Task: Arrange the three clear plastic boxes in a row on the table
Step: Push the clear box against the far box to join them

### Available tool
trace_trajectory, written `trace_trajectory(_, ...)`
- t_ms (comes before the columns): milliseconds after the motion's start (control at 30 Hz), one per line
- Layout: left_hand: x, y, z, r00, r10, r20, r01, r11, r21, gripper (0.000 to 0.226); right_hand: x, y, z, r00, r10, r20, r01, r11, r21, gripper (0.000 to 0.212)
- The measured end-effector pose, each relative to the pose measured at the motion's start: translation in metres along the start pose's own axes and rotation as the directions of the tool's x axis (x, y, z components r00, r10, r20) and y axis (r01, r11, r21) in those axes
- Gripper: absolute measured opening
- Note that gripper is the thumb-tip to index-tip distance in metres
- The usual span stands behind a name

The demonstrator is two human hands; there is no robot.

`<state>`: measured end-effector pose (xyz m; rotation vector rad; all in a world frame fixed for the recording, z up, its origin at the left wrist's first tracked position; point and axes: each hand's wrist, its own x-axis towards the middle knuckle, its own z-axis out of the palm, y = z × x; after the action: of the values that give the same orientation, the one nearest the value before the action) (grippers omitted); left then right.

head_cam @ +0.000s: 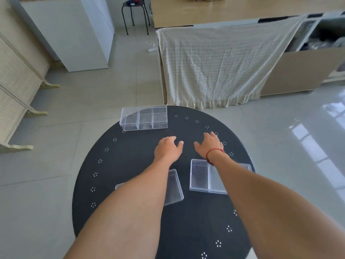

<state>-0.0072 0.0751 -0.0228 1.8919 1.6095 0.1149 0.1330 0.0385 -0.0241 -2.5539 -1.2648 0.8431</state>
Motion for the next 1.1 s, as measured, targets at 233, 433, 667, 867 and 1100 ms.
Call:
trace_trajectory(233, -0.056, 0.047, 0.081, 0.964, -0.132, 0.231, 0.144, 0.989, -0.036, 0.081, -0.049, 0.124, -0.002, 0.927, 0.372, 0.039, -0.374, 0.916, 0.144, 0.075)
trace_trajectory(433, -0.065, 0.055, 0.083, 0.969, -0.230, 0.088, 0.241, 0.959, -0.147, 0.080, -0.061, 0.132, 0.001, 0.915, 0.388, 0.112, -0.402, 0.850, 0.341, 0.081)
trace_trajectory(667, -0.044, 0.012, 0.014, 0.966, -0.185, -0.182, 0.129, 0.951, -0.282, 0.048, -0.049, 0.035, -0.009, 0.987, 0.158, -0.004, -0.146, 0.918, 0.368, 0.079)
trace_trajectory(867, -0.025, -0.057, -0.045, 0.944, -0.246, -0.219, 0.156, 0.920, -0.359, 0.049, -0.043, -0.053, 0.014, 0.998, 0.021, 0.062, -0.039, 0.949, 0.314, 0.083)
trace_trajectory(1100, -0.013, -0.115, -0.062, 0.893, -0.376, -0.247, 0.279, 0.894, -0.351, 0.052, -0.037, -0.105, 0.053, 0.986, -0.022, 0.167, -0.012, 0.980, 0.200, 0.062)
